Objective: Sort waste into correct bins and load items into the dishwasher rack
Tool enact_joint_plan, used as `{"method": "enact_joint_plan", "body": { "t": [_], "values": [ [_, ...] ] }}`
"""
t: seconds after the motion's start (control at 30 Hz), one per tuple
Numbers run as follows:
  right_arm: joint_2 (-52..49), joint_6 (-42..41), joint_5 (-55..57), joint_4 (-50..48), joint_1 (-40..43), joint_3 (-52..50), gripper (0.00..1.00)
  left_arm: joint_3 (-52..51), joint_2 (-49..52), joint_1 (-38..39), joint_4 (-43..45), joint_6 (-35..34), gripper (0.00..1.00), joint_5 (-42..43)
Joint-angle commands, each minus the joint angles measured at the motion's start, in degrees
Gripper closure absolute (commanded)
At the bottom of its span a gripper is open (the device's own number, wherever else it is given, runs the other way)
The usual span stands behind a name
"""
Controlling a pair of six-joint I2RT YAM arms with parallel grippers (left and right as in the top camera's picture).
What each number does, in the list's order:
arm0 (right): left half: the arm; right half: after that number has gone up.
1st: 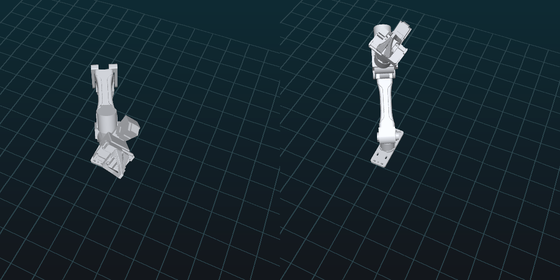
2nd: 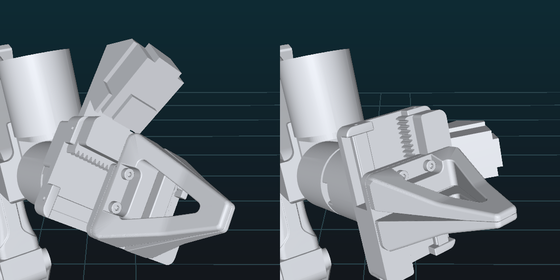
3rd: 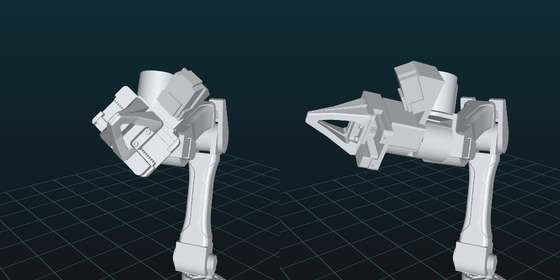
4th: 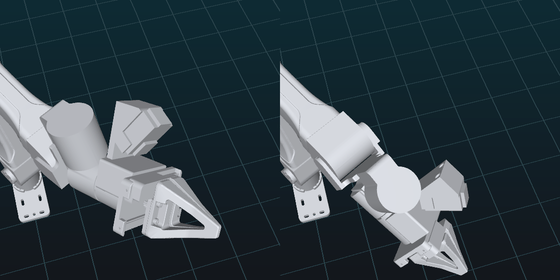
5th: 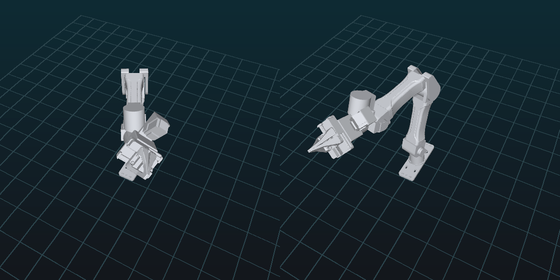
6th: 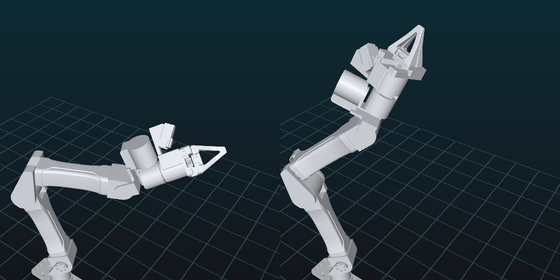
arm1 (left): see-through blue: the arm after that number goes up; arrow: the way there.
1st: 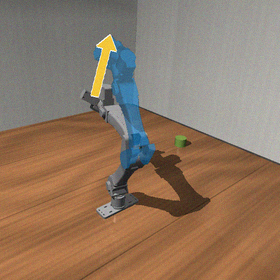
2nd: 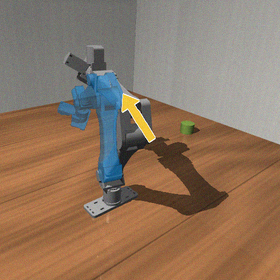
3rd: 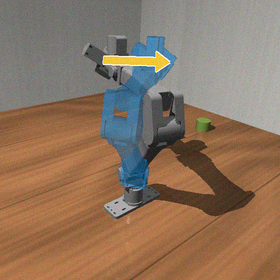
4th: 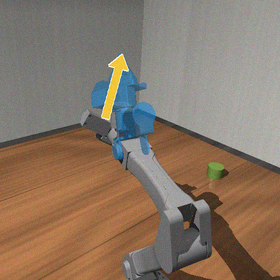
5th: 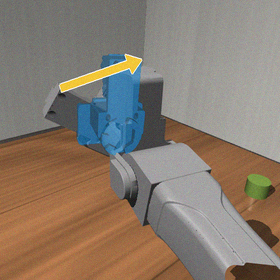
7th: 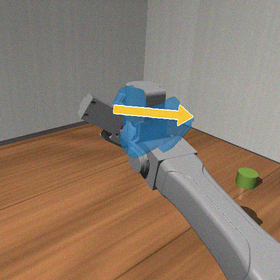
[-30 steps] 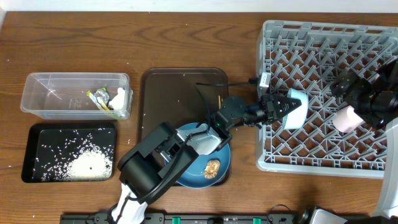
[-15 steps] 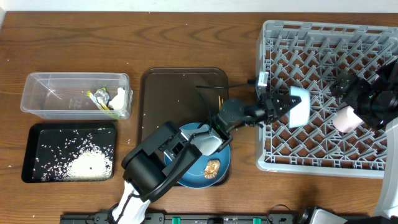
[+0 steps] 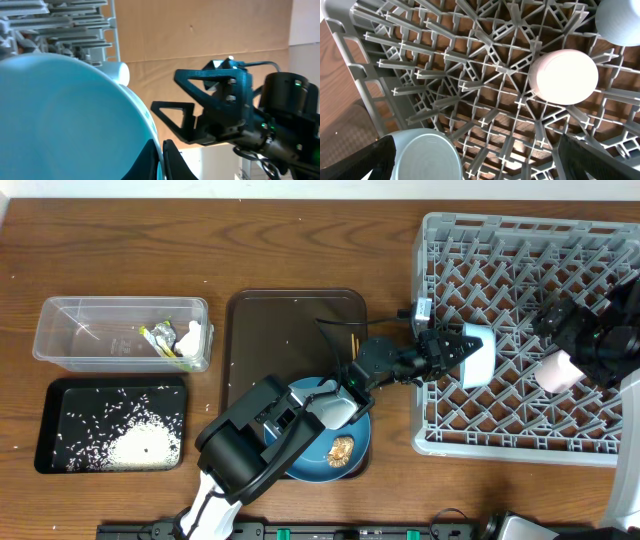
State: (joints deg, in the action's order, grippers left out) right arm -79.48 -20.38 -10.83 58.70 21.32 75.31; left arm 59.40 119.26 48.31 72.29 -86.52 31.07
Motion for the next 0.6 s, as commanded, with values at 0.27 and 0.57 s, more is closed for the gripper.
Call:
{"method": "enact_joint_plan", "body": {
  "t": [0.27, 0.57],
  "values": [
    [-0.02, -0.15, 0.55, 0.28, 0.37, 0.55, 0.03, 1.27, 0.24, -4.00, 0.07, 9.01, 0.14, 7.96],
    [-0.02, -0.15, 0.57, 0.28, 0.37, 0.55, 0.03, 1.29, -2.80, -10.58, -14.62, 18.60, 0.02, 13.14]
  ]
}}
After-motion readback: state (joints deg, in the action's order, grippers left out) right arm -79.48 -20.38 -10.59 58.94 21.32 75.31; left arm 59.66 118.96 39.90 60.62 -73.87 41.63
